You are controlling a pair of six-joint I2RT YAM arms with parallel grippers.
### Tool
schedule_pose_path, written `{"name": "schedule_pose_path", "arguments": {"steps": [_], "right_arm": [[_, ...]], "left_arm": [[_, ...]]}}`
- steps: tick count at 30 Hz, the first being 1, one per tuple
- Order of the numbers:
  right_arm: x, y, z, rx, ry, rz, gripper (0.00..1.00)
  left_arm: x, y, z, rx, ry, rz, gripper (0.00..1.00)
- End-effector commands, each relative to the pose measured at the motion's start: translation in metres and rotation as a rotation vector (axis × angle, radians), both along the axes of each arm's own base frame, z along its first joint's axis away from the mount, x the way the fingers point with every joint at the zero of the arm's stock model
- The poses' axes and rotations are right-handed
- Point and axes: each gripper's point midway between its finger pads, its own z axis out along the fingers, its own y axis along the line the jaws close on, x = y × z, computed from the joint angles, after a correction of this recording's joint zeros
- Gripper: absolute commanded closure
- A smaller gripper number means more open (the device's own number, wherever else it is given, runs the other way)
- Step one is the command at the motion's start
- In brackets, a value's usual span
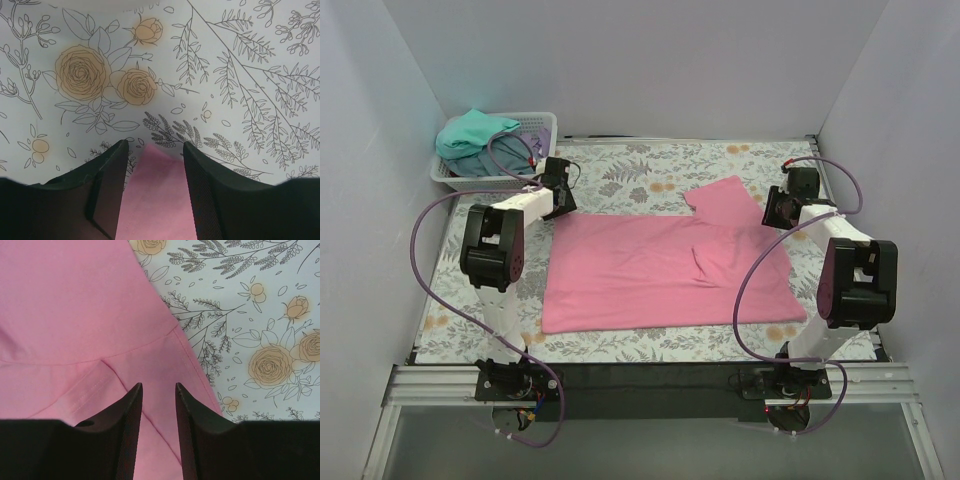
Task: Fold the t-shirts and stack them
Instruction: Fold the tshirt
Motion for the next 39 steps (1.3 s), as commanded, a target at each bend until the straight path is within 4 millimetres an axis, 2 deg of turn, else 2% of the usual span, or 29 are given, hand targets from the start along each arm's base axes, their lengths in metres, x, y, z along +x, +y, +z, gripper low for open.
{"name": "schedule_pose_path", "arguments": {"steps": [1, 5, 10, 20, 22, 23, 28, 30, 35, 39], "right_arm": [[0.009, 0.001, 0.003, -0.015, -0.038, 0.017, 0.62], [0.008, 0.000, 0.003, -0.019, -0.039, 0.013, 0.61], [0.013, 0.000, 0.009, -0.018, -0.055, 0.011, 0.62], [0.019, 0.002, 0.023, -0.002, -0.088, 0.005, 0.61], [0.020, 0.000, 0.024, -0.008, -0.090, 0.002, 0.62], [0.021, -0.001, 0.024, -0.012, -0.090, -0.001, 0.61], [0.029, -0.002, 0.026, -0.019, -0.097, -0.006, 0.61], [0.035, -0.003, 0.030, -0.021, -0.107, -0.013, 0.61], [0.048, -0.008, 0.038, -0.052, -0.123, -0.007, 0.61], [0.060, -0.021, 0.044, -0.129, -0.136, -0.005, 0.61]], "left_arm": [[0.012, 0.000, 0.008, 0.017, -0.035, -0.008, 0.54], [0.001, -0.003, -0.004, -0.003, -0.002, -0.015, 0.59], [-0.013, -0.002, -0.005, -0.019, 0.016, -0.012, 0.59], [-0.021, 0.002, -0.006, 0.001, 0.044, -0.002, 0.60], [-0.022, 0.003, -0.008, 0.008, 0.051, -0.005, 0.67], [-0.022, 0.003, -0.008, 0.006, 0.052, -0.005, 0.77], [-0.025, 0.002, -0.009, 0.008, 0.059, -0.010, 0.96], [-0.024, 0.001, -0.008, 0.009, 0.059, -0.017, 1.00], [-0.025, -0.001, -0.007, 0.024, 0.061, -0.020, 1.00], [-0.022, -0.005, 0.003, 0.041, 0.039, -0.030, 1.00]]}}
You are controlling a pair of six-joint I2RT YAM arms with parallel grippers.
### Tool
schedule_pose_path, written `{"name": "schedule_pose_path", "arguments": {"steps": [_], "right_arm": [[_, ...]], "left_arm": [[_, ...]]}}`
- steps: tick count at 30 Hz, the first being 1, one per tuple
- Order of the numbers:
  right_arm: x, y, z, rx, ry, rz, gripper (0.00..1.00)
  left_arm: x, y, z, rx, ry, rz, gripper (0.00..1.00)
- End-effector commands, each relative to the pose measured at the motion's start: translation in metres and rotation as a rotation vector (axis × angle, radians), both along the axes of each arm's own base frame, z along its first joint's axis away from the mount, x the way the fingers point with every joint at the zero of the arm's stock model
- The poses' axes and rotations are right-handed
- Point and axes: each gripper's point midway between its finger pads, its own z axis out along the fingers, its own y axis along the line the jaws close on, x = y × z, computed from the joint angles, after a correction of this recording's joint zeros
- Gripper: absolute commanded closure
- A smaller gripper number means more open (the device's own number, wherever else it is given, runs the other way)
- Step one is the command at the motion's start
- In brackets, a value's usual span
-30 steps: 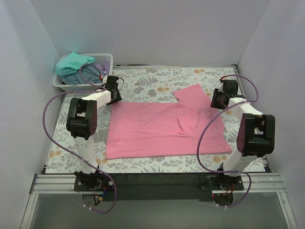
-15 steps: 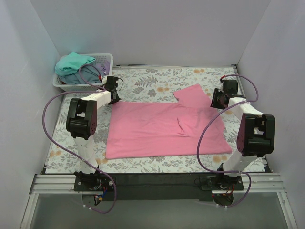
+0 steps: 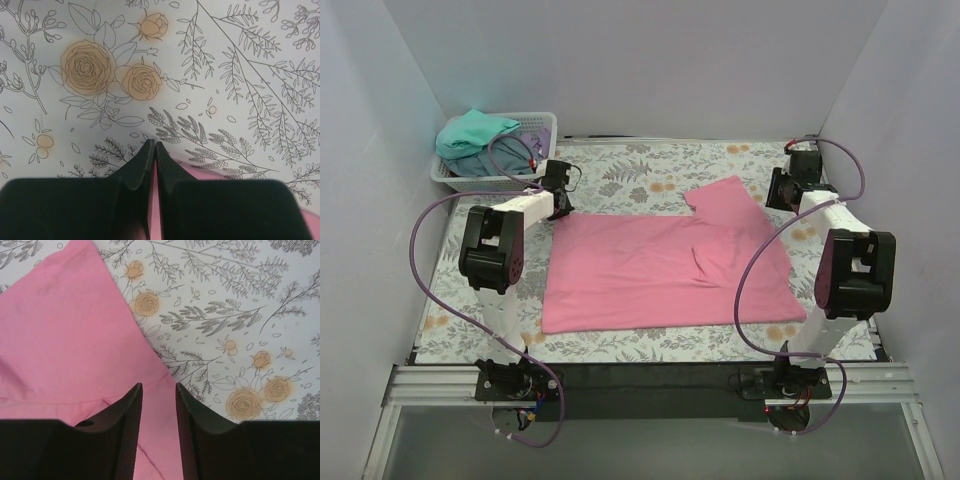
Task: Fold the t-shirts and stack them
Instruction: Fold the tshirt
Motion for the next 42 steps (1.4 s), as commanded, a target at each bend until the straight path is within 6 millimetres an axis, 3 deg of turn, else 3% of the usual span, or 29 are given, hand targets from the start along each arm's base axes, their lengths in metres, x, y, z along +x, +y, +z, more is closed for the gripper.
{"name": "schedule_pose_path", "arguments": {"steps": [1, 5, 10, 18, 25, 33, 37, 39, 42], "right_arm": [[0.025, -0.014, 0.023, -0.106, -0.067, 0.016, 0.60], [0.035, -0.029, 0.009, -0.136, -0.039, 0.017, 0.59], [0.042, -0.020, -0.010, -0.122, 0.000, 0.155, 0.59], [0.026, 0.009, -0.052, 0.011, 0.079, 0.279, 0.59], [0.013, 0.005, -0.071, 0.004, 0.133, 0.260, 0.59], [-0.001, 0.004, -0.079, 0.000, 0.174, 0.247, 0.60], [-0.004, 0.004, -0.086, 0.001, 0.194, 0.254, 0.66], [-0.005, 0.004, -0.090, 0.005, 0.203, 0.256, 0.74], [-0.003, 0.008, -0.087, 0.019, 0.193, 0.268, 0.93]], "left_arm": [[-0.018, -0.005, 0.007, 0.027, 0.046, -0.029, 1.00], [-0.017, -0.006, 0.012, 0.027, 0.032, -0.031, 1.00], [-0.017, -0.008, 0.010, 0.027, 0.038, -0.036, 1.00], [-0.017, -0.007, 0.008, 0.036, 0.041, -0.033, 1.00], [-0.017, -0.006, 0.007, 0.043, 0.043, -0.032, 1.00], [-0.017, -0.006, 0.005, 0.044, 0.050, -0.031, 1.00], [-0.017, -0.005, 0.005, 0.049, 0.050, -0.027, 1.00], [-0.018, -0.004, 0.004, 0.053, 0.055, -0.029, 1.00], [-0.015, -0.004, 0.012, 0.061, 0.043, -0.035, 1.00]]}}
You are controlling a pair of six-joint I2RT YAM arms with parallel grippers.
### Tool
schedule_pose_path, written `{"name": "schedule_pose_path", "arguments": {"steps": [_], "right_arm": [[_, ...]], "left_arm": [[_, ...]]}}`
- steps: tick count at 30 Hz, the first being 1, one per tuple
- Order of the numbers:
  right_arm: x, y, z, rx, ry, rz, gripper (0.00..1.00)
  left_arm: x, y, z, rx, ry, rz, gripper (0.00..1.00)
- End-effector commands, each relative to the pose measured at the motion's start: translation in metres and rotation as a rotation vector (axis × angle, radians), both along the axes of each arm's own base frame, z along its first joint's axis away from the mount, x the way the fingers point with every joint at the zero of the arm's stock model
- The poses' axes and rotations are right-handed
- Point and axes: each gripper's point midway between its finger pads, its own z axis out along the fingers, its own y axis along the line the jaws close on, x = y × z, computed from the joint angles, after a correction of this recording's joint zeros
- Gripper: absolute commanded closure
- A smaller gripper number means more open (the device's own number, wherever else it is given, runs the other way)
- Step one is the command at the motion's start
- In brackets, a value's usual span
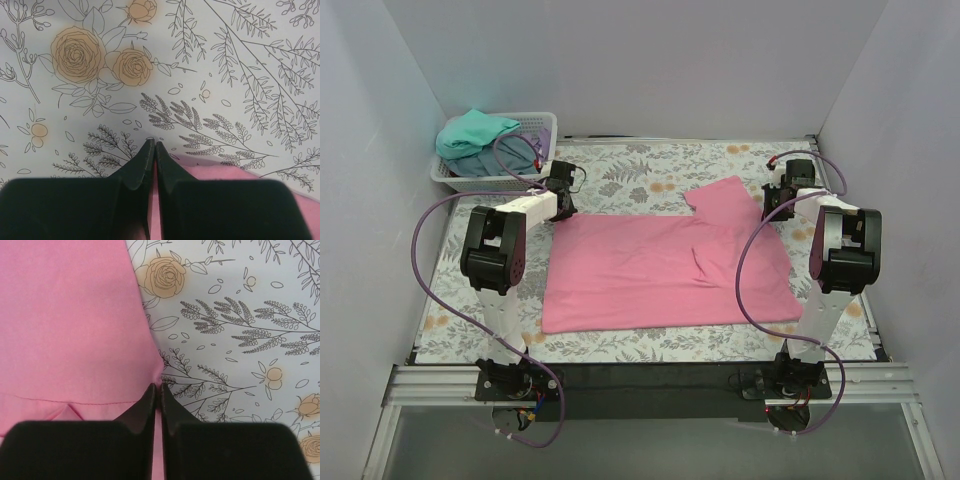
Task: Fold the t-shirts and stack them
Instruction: Fold the tshirt
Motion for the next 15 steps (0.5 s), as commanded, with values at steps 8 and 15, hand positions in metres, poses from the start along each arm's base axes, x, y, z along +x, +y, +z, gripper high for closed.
{"name": "schedule_pose_path", "arguments": {"steps": [8, 15], "right_arm": [[0.002, 0.001, 0.029, 0.013, -0.049, -0.017, 0.99], [0.001, 0.000, 0.050, 0.025, -0.090, -0.058, 0.99]], "left_arm": [[-0.005, 0.012, 0.037, 0.006, -0.032, 0.027, 1.00], [-0.003, 0.017, 0.060, -0.037, -0.078, 0.053, 1.00]]}}
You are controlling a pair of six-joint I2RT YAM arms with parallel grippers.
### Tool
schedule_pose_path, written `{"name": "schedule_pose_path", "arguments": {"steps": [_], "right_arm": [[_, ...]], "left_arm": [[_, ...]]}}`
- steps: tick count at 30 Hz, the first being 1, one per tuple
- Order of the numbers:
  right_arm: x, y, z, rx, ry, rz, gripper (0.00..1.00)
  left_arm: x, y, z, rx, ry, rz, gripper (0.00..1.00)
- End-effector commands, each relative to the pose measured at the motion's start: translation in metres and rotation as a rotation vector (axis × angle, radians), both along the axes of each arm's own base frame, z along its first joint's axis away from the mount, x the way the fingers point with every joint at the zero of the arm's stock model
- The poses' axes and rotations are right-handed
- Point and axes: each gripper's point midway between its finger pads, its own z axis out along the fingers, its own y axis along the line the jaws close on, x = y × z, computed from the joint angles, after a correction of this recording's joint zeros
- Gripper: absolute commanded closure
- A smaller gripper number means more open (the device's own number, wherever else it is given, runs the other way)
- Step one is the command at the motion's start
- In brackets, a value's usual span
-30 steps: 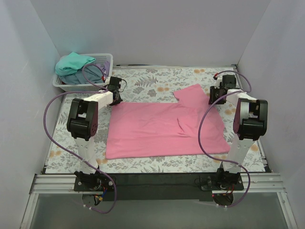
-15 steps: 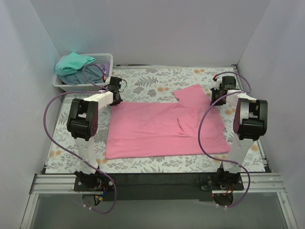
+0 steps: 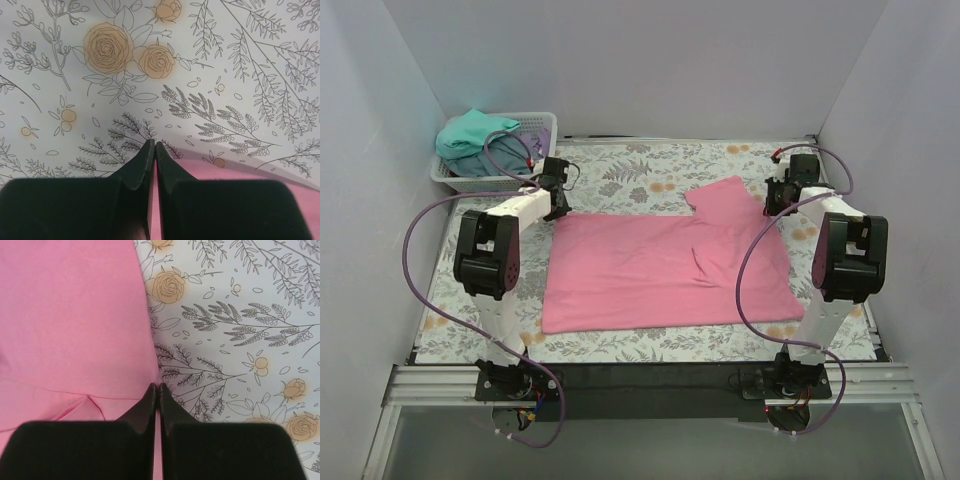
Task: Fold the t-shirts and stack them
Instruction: Fold the tshirt
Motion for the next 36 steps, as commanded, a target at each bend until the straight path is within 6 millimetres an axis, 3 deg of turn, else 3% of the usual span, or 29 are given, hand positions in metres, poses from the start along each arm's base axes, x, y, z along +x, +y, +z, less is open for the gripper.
{"name": "schedule_pose_path", "arguments": {"steps": [1, 10, 18, 36], "right_arm": [[0.001, -0.001, 0.028, 0.011, -0.058, -0.033, 0.99], [-0.007, -0.002, 0.037, 0.019, -0.069, -0.065, 0.99], [-0.022, -0.012, 0.037, 0.004, -0.057, -0.152, 0.99], [-0.053, -0.034, 0.037, -0.041, -0.052, -0.286, 0.99]], "left_arm": [[0.007, 0.003, 0.050, -0.039, -0.105, 0.021, 1.00], [0.004, -0.001, 0.068, -0.071, -0.133, 0.009, 1.00], [-0.011, 0.003, 0.077, -0.075, -0.129, 0.024, 1.00], [-0.046, 0.011, 0.079, -0.108, -0.081, 0.078, 1.00]]}}
